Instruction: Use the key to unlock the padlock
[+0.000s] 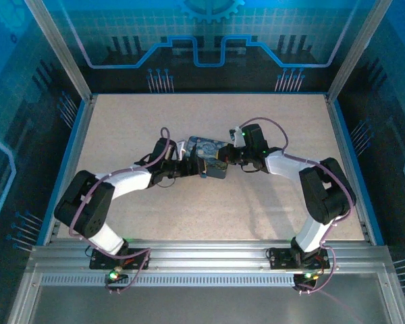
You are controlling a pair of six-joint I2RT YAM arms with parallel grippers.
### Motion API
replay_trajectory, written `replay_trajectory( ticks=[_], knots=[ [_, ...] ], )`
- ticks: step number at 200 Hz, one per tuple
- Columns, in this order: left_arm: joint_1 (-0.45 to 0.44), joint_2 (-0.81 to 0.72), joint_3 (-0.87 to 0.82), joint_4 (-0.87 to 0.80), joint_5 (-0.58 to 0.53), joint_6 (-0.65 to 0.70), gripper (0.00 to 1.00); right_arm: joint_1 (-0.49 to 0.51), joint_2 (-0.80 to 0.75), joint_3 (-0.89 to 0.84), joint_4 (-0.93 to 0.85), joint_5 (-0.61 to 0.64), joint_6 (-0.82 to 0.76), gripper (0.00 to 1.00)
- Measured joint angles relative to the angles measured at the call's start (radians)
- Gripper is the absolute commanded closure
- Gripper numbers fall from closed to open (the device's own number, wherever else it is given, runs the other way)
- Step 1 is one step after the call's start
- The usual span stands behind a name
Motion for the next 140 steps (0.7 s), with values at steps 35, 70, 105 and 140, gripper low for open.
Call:
replay_trajectory(
  ticks=[35, 70, 105, 140],
  knots=[
    [0.016, 0.038, 0.019, 0.005, 0.0, 0.001, 0.13, 0.0, 0.0, -0.034, 0.043, -0.004, 0.018, 1.0],
    [0.024, 0.072, 0.058, 0.019, 0.0, 0.008, 0.13, 0.0, -0.003, -0.063, 0.095, -0.004, 0.03, 1.0],
    [0.024, 0.075, 0.052, 0.056, 0.009, 0.011, 0.15, 0.004, -0.006, -0.069, 0.105, -0.003, 0.033, 1.0],
    [0.024, 0.075, 0.007, 0.118, 0.032, 0.01, 0.17, 0.011, -0.006, -0.07, 0.105, -0.003, 0.037, 1.0]
  ],
)
